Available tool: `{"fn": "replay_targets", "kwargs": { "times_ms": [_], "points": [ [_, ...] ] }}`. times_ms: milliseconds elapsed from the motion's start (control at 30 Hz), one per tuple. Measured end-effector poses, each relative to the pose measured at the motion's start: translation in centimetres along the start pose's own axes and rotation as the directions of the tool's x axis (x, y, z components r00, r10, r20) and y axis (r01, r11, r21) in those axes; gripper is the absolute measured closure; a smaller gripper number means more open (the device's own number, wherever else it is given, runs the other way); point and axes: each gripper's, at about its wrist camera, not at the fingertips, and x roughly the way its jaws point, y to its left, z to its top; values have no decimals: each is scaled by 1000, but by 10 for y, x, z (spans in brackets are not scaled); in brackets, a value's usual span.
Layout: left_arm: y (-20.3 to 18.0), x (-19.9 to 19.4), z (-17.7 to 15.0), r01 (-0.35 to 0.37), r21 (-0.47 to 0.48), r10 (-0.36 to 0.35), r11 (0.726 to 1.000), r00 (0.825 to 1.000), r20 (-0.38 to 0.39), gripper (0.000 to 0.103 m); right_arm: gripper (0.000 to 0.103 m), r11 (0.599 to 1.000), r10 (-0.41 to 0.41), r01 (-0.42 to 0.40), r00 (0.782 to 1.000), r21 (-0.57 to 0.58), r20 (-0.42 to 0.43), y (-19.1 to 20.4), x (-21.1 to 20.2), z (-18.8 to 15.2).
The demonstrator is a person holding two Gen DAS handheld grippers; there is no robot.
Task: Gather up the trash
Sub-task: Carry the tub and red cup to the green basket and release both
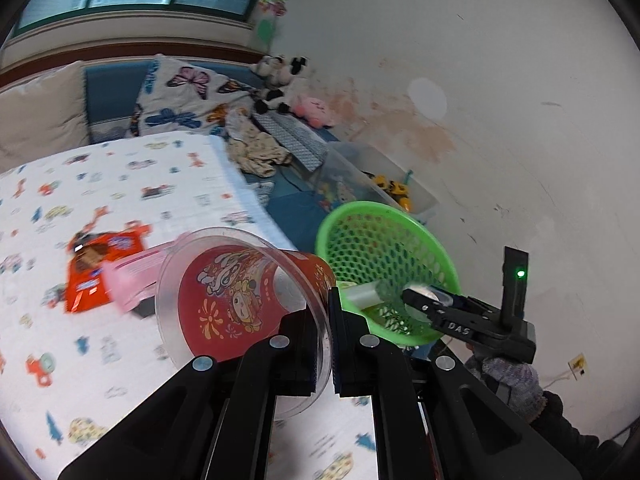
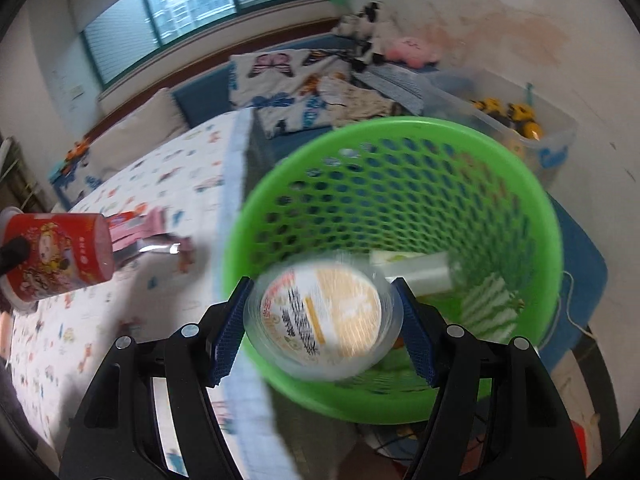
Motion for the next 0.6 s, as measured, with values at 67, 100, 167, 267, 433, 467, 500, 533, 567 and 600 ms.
{"fn": "replay_targets", "kwargs": {
  "times_ms": [67,100,167,267,433,467,500,533,567,600],
  "points": [
    [-10,10,6,10,18,-10,1000,1000,-9,97,33,1000,-11,11,1000,17,0,-10,1,-1],
    [-15,17,9,12,29,-12,1000,1000,-15,97,33,1000,-11,11,1000,21,1,-11,2,-1],
    [-24,30,14,20,43,-18,999,999,-30,97,32,999,-13,13,1000,31,6,-18,-1,-3],
    [-38,48,19,26,70,-22,997,998,-56,97,29,999,-16,15,1000,37,16,-24,-5,-4],
    [-60,82,24,46,104,-35,993,993,-110,97,29,999,-19,18,999,41,30,-31,-12,-5],
    [-63,86,24,46,112,-33,993,993,-117,97,28,999,-19,17,999,43,37,-33,-16,-5],
    [-68,95,25,48,121,-32,992,991,-130,97,28,999,-18,16,999,45,40,-34,-18,-5],
    [-71,99,25,48,125,-31,991,990,-137,97,28,999,-16,14,999,46,43,-35,-20,-5],
    [-74,104,25,48,133,-28,990,989,-146,97,28,999,-13,11,999,47,50,-36,-23,-5],
    [-79,111,26,44,143,-21,989,988,-155,97,28,999,-13,11,998,47,54,-37,-25,-5]
  ]
}}
